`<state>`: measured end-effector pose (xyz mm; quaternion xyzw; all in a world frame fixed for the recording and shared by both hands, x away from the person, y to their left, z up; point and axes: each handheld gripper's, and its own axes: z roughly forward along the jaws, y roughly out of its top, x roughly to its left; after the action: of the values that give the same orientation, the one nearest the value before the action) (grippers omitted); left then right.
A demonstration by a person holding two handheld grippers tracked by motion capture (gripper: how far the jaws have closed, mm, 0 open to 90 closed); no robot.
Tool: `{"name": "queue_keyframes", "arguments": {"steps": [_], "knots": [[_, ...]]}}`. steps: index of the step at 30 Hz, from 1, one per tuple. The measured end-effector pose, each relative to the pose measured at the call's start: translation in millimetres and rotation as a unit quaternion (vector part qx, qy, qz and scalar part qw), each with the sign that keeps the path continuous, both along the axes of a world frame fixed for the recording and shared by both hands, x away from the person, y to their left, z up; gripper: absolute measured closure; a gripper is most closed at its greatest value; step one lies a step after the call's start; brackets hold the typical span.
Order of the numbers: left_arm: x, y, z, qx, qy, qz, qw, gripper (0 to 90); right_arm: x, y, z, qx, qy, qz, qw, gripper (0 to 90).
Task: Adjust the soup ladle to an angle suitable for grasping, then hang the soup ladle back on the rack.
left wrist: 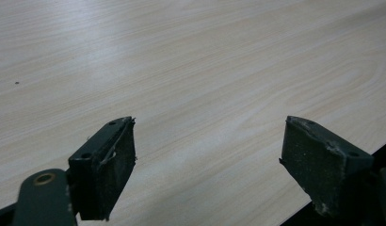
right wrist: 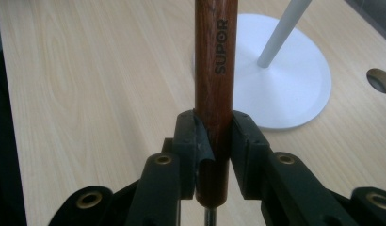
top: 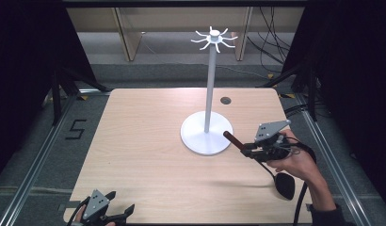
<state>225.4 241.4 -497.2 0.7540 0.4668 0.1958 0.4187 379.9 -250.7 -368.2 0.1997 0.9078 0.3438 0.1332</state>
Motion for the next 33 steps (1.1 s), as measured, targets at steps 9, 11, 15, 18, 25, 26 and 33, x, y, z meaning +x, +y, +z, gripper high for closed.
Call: {"name": "queue_keyframes", "arguments": {"steps": [9,11,15,18,25,26,33], "knots": [[-0.9,0.1,-0.1,0.002,0.000,0.000,1.0000,17.4,-1.7,-19.1,16.4,0.046,-0.010,-0.005,0.9989,74.3],[-0.7,1.4,0.2,0.006,0.002,-0.004,1.0000,17.5,-1.4,-23.1,18.1,0.062,-0.011,0.000,0.9980,74.3],[-0.1,2.0,0.0,0.013,0.001,-0.006,0.9999,17.5,-0.7,-28.7,21.6,0.078,-0.014,0.003,0.9968,74.3],[-0.2,0.9,0.7,0.008,-0.006,-0.008,0.9999,17.5,-3.2,-35.1,27.9,0.101,-0.020,0.003,0.9947,74.3],[-1.1,1.8,0.5,0.008,-0.001,-0.003,1.0000,17.5,-4.5,-41.4,34.1,0.138,-0.022,0.002,0.9902,74.4],[-1.2,1.7,0.6,0.008,-0.001,-0.003,1.0000,17.5,-3.2,-41.3,34.2,0.146,-0.036,-0.002,0.9887,74.4],[-1.7,1.0,0.2,0.003,-0.003,-0.002,1.0000,17.4,1.5,-44.9,36.2,0.179,-0.043,0.002,0.9829,74.4]]}}
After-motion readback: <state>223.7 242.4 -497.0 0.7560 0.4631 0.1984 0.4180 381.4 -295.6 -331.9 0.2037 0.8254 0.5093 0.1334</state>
